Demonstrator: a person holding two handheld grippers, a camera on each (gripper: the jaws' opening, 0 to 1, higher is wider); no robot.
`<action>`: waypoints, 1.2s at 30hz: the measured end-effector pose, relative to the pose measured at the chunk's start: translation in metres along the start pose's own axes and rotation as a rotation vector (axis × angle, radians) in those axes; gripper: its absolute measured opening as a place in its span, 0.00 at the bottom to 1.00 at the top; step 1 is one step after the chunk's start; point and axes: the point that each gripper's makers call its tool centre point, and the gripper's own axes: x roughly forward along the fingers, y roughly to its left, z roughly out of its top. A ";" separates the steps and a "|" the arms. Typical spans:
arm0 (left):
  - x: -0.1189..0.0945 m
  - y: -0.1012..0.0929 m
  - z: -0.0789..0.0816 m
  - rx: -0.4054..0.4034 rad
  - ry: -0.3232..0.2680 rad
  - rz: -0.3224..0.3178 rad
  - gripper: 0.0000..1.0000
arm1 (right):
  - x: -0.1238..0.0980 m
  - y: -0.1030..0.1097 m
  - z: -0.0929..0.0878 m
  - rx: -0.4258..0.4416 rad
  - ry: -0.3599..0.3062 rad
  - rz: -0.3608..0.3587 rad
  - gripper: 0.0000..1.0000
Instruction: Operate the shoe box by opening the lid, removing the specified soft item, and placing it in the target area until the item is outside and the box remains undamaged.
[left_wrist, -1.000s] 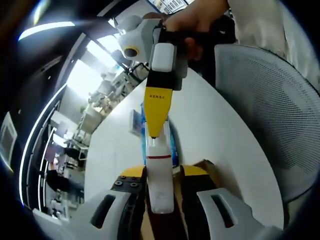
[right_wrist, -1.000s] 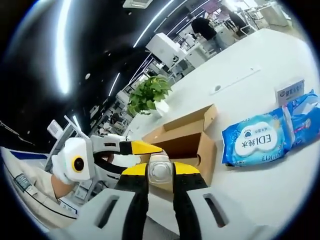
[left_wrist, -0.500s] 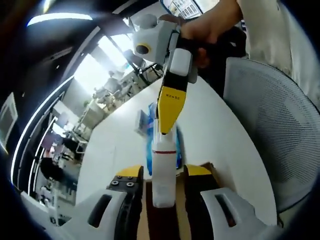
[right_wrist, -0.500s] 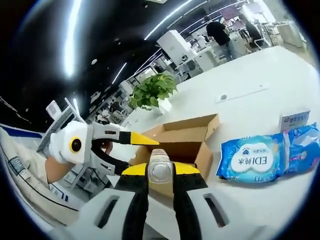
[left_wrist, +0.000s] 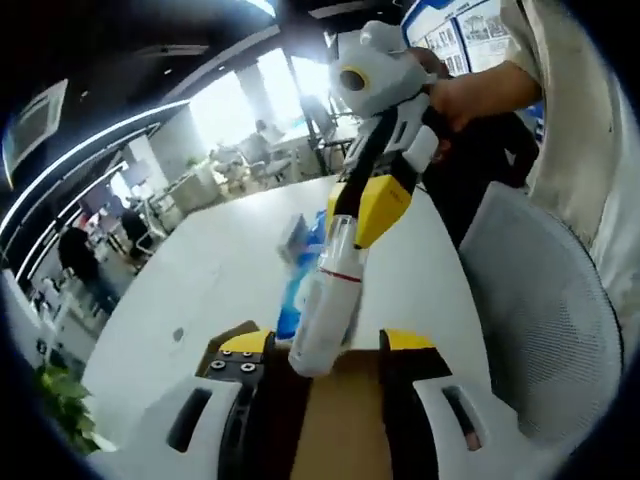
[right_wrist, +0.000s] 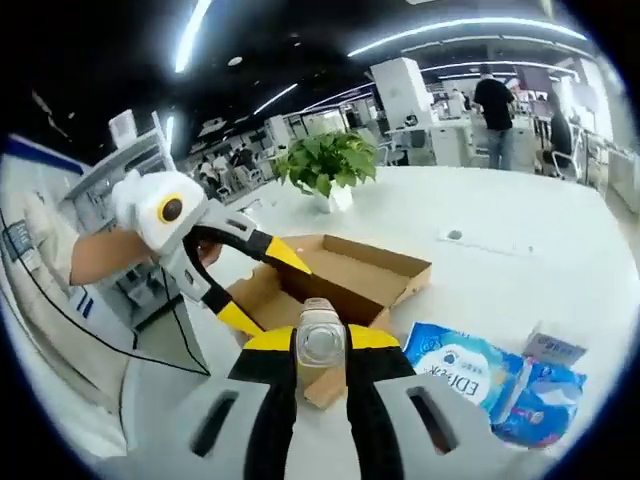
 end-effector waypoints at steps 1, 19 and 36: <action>-0.002 0.002 0.002 -0.018 -0.015 0.008 0.43 | -0.001 0.000 0.001 -0.031 0.010 0.003 0.14; -0.040 0.017 -0.003 -0.258 -0.130 0.136 0.62 | -0.012 -0.027 0.013 -0.407 0.213 0.049 0.14; -0.080 0.024 -0.028 -0.353 -0.145 0.260 0.73 | -0.002 -0.070 0.024 -0.641 0.348 0.092 0.14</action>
